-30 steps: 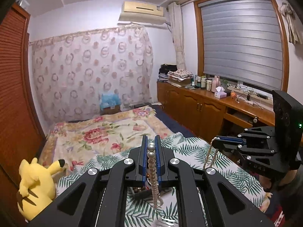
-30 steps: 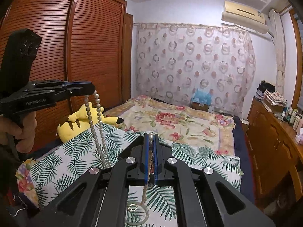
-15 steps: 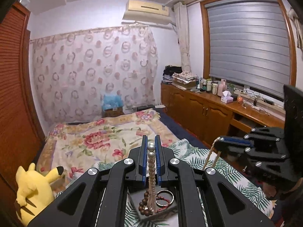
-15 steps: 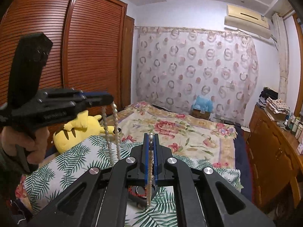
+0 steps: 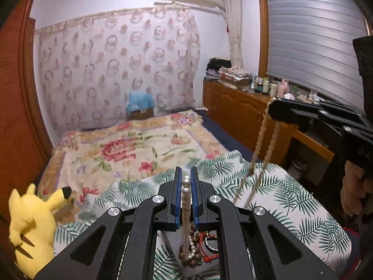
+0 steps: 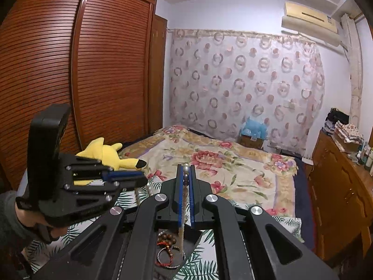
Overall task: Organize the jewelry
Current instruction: 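Lower the pearl strand into the black box and open the left gripper, then grasp the blue crystal hair comb with the right gripper while left approaches the green pendant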
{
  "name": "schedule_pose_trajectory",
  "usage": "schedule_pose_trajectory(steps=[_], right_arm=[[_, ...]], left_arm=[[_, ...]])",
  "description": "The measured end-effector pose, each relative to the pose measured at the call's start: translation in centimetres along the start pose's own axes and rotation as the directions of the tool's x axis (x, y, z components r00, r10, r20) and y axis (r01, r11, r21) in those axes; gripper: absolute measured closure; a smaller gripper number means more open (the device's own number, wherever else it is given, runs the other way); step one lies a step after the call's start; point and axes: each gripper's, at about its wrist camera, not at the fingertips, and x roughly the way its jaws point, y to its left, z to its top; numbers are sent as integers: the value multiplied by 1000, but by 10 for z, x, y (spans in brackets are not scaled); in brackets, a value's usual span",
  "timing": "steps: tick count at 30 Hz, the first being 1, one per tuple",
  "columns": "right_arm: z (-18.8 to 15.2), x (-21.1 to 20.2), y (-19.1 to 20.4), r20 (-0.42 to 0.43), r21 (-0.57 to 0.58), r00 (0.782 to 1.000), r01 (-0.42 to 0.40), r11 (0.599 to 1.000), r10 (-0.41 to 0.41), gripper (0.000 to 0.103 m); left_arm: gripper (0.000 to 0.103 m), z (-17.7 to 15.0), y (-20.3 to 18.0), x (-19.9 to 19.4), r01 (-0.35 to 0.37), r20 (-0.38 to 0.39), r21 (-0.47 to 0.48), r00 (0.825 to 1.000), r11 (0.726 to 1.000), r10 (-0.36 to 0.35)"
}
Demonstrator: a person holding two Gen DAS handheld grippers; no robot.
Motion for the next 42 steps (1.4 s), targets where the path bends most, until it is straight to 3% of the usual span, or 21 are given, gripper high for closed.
schedule_pose_trajectory(steps=[11,18,19,21,33,36,42], right_arm=[[-68,86,-6,-189,70,981,-33,997,46,98],[-82,95,-2,-204,101,976,-54,993,74,97],[-82,94,-3,-200,104,977,-56,993,76,97],[-81,92,-1,-194,97,978,-57,994,75,97],[-83,58,3,-165,95,985,-37,995,53,93],[-93,37,10,-156,91,987,-34,995,48,93],[-128,-7,28,-171,95,985,-18,995,34,92]], left_arm=[[96,-65,11,39,32,-138,-76,989,997,-42],[95,-72,3,37,23,-150,-71,988,997,-34],[91,-72,3,36,15,-152,-69,988,998,-26],[70,-74,3,35,-10,-154,-72,988,997,-1],[53,-92,1,7,-74,-155,-68,986,995,63],[43,-97,-2,-4,-85,-146,-65,986,994,74],[34,-115,-10,-29,-78,-141,-65,988,995,69]])
